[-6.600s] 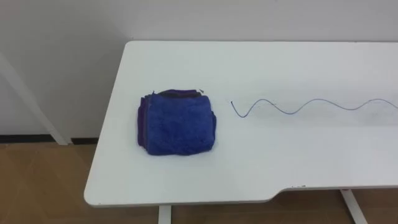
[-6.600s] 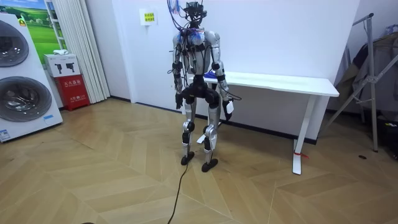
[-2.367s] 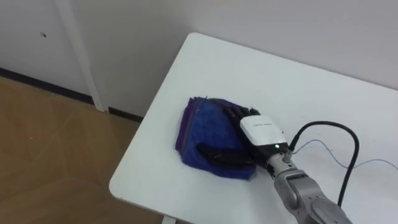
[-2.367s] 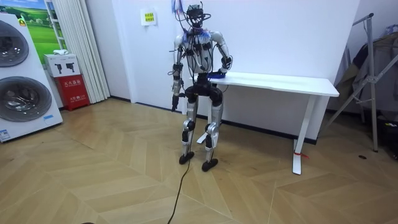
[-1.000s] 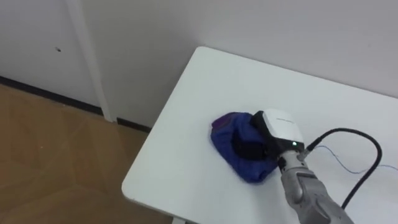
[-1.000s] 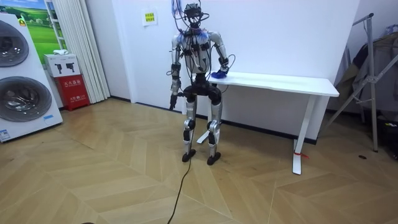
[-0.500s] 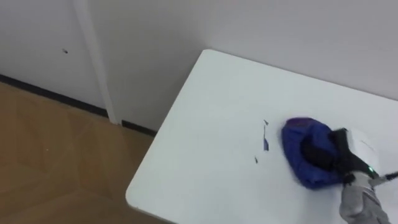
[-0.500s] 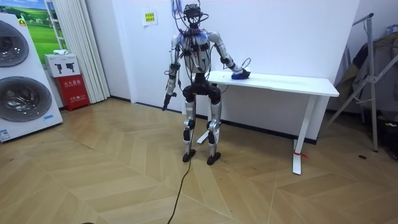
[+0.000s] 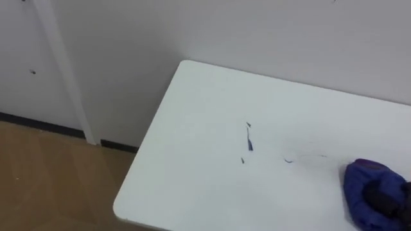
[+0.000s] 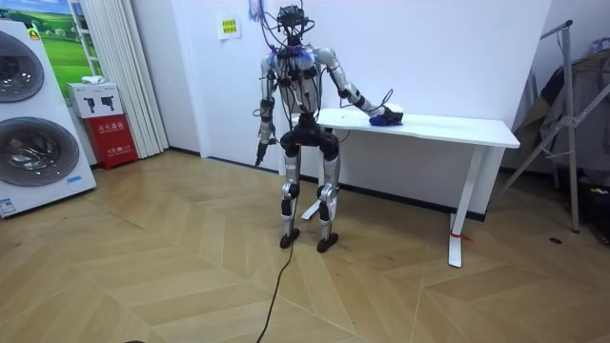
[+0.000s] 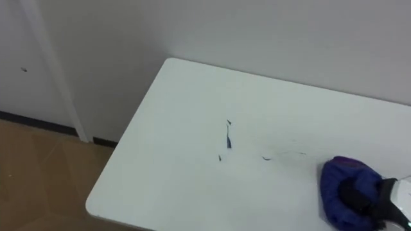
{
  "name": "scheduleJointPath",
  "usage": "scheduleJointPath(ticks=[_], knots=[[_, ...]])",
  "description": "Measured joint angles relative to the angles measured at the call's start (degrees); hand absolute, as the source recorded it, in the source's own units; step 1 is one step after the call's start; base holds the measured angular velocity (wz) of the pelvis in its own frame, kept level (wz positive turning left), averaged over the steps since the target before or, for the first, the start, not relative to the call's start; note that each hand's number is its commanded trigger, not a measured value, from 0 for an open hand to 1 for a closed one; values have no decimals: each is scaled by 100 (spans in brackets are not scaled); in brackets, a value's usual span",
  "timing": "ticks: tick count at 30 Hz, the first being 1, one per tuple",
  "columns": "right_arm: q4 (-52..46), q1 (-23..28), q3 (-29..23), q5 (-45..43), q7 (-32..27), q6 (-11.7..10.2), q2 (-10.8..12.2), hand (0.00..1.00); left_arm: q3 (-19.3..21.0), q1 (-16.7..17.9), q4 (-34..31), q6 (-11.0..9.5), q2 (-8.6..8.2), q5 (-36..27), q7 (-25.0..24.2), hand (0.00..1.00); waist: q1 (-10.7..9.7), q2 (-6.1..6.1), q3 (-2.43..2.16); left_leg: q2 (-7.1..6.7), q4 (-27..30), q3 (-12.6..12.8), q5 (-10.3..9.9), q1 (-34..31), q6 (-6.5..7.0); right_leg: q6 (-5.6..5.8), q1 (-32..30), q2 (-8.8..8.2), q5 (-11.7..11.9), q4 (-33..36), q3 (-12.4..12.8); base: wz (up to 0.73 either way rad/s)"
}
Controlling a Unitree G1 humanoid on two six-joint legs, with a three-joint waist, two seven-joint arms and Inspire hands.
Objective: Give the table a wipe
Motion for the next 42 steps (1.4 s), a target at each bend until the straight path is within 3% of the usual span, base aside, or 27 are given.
scheduleJointPath(ticks=[2, 4, 5, 7, 11, 12, 15, 20, 22, 24, 26, 28, 34, 35, 38, 40, 42], knots=[[-282, -113, 274, -261, 146, 297, 7, 100, -86, -7, 23, 4, 2, 10, -12, 0, 98, 2, 18, 32, 2, 105, -9, 3, -14, -27, -82, 41, 17, 61, 117, -46], [-860, -317, 875, -708, 472, 665, 88, 100, -321, -27, 29, 10, 0, 18, -15, 0, 239, 36, 48, 69, -4, 249, -14, -14, -39, -69, -167, 83, 46, 80, 209, -35], [-1030, -377, 1071, -817, 559, 709, 122, 100, -384, -22, 30, 10, 0, 20, -16, 0, 304, 50, 59, 86, -9, 306, -18, -13, -49, -81, -194, 101, 54, 87, 238, -36], [-1420, -783, 1934, -1105, 855, 761, 243, 100, -441, -160, 33, 26, 0, 19, -18, 0, 531, 35, 148, 120, -27, 350, -3, -28, -96, -117, -268, 166, 67, 115, 361, -18], [-1597, -1352, 2694, -1343, 1245, 791, 308, 100, -641, -194, 6, 62, -11, -2, -18, 0, 885, 34, 174, 132, -44, 301, 10, -114, -115, -137, -340, 171, 47, 75, 301, 11], [-1597, -1422, 2687, -1387, 1317, 786, 343, 100, -633, -140, -33, 78, -9, 10, -18, 0, 961, 10, 161, 131, -35, 244, 12, -135, -115, -133, -344, 165, 44, 26, 229, 30], [-1582, -1373, 2635, -1310, 1279, 734, 290, 100, -639, 218, -135, 201, -1, -77, -18, 0, 882, -6, 152, 125, -18, 101, 15, -139, -115, -101, -276, 138, 23, 34, 85, 29], [-1297, -527, 1971, -635, 461, 78, 268, 100, -547, 413, -133, 199, 39, -53, -23, 0, 584, -2, 126, 61, 14, 74, 15, 4, -115, -24, 66, 6, -24, -159, 14, 36], [-1013, -104, 1301, -169, 139, -234, 277, 100, -282, 412, -132, 147, 38, 85, -32, 0, 359, -13, 58, -18, 11, 115, 9, 12, -104, 84, 121, -98, -92, -136, -16, 29], [-784, 123, 850, 58, -33, -329, 283, 100, 14, 440, -217, 142, 36, 174, -48, 0, 248, 4, 11, -41, 12, 167, 8, 41, -103, 86, 175, -120, -91, -143, -5, -3], [-547, 329, 477, 279, -195, -365, 267, 100, 260, 468, -275, 143, 52, 219, -42, 0, 77, 16, 1, -48, 15, 167, -5, 133, -80, 92, 290, -132, -94, -124, 13, 3], [-111, 417, 262, 811, -369, -447, 127, 100, 272, 459, -271, 142, 60, 213, -11, 0, -83, 66, -43, -28, 8, 160, -134, 208, 113, 164, 329, -112, -145, -43, 45, 2], [85, 452, 90, 1072, -381, -411, 61, 100, 129, 331, -262, 163, -4, 146, -7, 0, -210, 74, -52, -49, 114, 173, -174, 203, 114, 169, 391, -118, -133, -50, 59, -7], [75, 418, 108, 1072, -374, -381, 61, 100, 102, 327, -262, 167, -8, 133, -5, 0, -208, 76, -53, -48, 113, 174, -171, 204, 109, 168, 389, -118, -132, -48, 56, -7], [-27, 120, 273, 1054, -333, -1, 166, 100, -186, 294, -249, 181, -24, 99, 28, 0, -83, 80, -47, -19, 98, 321, -153, 204, 79, 119, 298, -60, -91, -36, 139, -28], [-428, -146, 612, 987, -150, 569, 286, 100, -407, 95, 38, 188, -59, 71, 28, 0, 105, 126, -21, 50, 86, 535, -147, 196, 41, 58, 184, 23, -18, -12, 339, -58], [-1044, -242, 1184, 699, 220, 892, 370, 100, -492, -19, 131, 194, -94, 87, 26, 0, 368, 152, 18, 103, 42, 755, -127, 188, -15, -2, 10, 90, 22, 74, 415, -65]])
